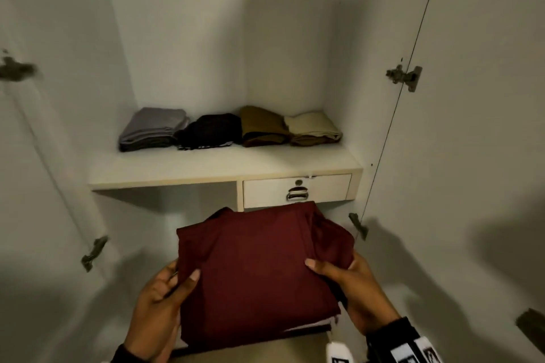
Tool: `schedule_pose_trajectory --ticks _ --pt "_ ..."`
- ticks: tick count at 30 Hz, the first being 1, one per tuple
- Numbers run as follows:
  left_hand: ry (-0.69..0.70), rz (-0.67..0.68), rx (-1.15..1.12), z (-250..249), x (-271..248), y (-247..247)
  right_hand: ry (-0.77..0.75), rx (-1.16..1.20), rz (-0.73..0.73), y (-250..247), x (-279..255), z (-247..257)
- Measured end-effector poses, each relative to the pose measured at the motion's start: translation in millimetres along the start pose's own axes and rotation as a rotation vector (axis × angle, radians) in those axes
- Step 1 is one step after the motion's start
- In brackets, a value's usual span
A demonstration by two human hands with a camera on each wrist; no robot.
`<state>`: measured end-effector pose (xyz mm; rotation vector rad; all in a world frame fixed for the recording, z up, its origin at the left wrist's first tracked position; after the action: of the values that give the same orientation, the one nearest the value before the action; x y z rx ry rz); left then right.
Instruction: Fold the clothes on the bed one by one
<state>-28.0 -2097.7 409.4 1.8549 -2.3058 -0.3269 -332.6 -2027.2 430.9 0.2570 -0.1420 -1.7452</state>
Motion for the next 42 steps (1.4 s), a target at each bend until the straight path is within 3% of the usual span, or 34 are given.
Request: schedule_pose_trajectory --ticks 7,9,10,12,13,15,16,18,20,24,28,33,37,42 --pt "0.037 0.167 0.263 8 167 65 -0.033 -0.038 -0.251 -80 109 1" --pt "0.095 0.251 0.312 -3 243 96 -0.046 -0.031 -0.28 -103 170 12" --pt "0.108 0.27 0.323 -15 252 103 -0.039 -0.028 -0.288 -101 174 19" --pt "0.154 0.354 0.409 -32 345 135 -0.067 0.039 -0.322 -115 236 37" --pt "0.198 0.379 0.48 -45 363 146 -0.062 0.095 -0.344 -110 238 43" --pt "0.307 0.461 0.62 -80 471 195 -0.045 0.168 -0.362 -119 304 71" --pt "0.338 0.494 0.729 -94 493 213 -0.035 0.191 -0.349 -113 305 77" --pt "0.379 0.568 1.022 -117 588 283 -0.025 0.3 -0.294 -122 363 95" --pt "0.34 0.623 1.205 -130 647 339 -0.01 0.367 -0.271 -122 399 108" --pt "0.306 0.68 1.427 -113 758 427 0.023 0.332 -0.407 -156 493 114" --pt "0.267 0.664 1.454 -69 810 449 0.071 0.435 -0.46 -164 555 90" --pt "0.309 0.55 1.403 -19 895 472 0.165 0.518 -0.38 -193 641 79" --pt "0.381 0.524 1.398 -11 904 472 0.17 0.531 -0.331 -200 654 77" --pt "0.365 0.564 1.381 0 897 470 0.146 0.405 -0.42 -196 643 70"
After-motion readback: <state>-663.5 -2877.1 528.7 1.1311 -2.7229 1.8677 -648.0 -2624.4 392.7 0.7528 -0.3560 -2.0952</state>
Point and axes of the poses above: each hand's wrist, its own x-axis towards the middle knuckle, its own y-axis out of the palm, z = x × y, the point moved 9 cm from there along x, towards the middle knuckle, and after that the axes turned 7 degrees about z, right-handed, at the moved point
